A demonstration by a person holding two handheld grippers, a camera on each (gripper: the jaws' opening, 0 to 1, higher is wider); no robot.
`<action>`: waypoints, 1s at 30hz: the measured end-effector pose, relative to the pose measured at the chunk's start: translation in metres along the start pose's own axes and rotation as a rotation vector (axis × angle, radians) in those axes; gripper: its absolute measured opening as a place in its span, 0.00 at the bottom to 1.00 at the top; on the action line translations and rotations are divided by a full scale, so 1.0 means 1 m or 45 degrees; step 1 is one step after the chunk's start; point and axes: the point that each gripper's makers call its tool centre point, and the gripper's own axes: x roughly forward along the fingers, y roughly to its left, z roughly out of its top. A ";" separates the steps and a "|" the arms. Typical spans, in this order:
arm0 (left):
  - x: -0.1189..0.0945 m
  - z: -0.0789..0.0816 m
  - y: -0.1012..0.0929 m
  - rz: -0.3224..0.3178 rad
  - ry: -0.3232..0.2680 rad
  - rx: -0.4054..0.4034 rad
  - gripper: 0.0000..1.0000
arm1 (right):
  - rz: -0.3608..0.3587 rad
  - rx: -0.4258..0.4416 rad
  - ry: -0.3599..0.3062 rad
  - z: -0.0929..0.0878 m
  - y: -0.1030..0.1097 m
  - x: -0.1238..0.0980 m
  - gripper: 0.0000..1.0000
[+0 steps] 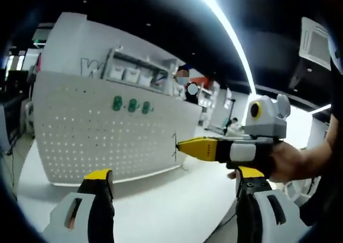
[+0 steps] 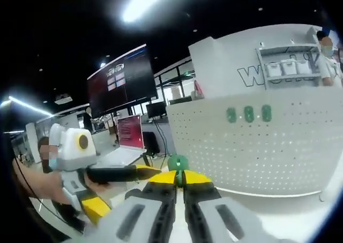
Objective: Insert the hook assembly into the mounting plate slot until the hook locks in place.
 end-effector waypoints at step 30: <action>-0.002 -0.002 0.034 0.113 -0.004 0.042 1.00 | -0.349 -0.013 -0.203 0.041 -0.111 0.022 0.00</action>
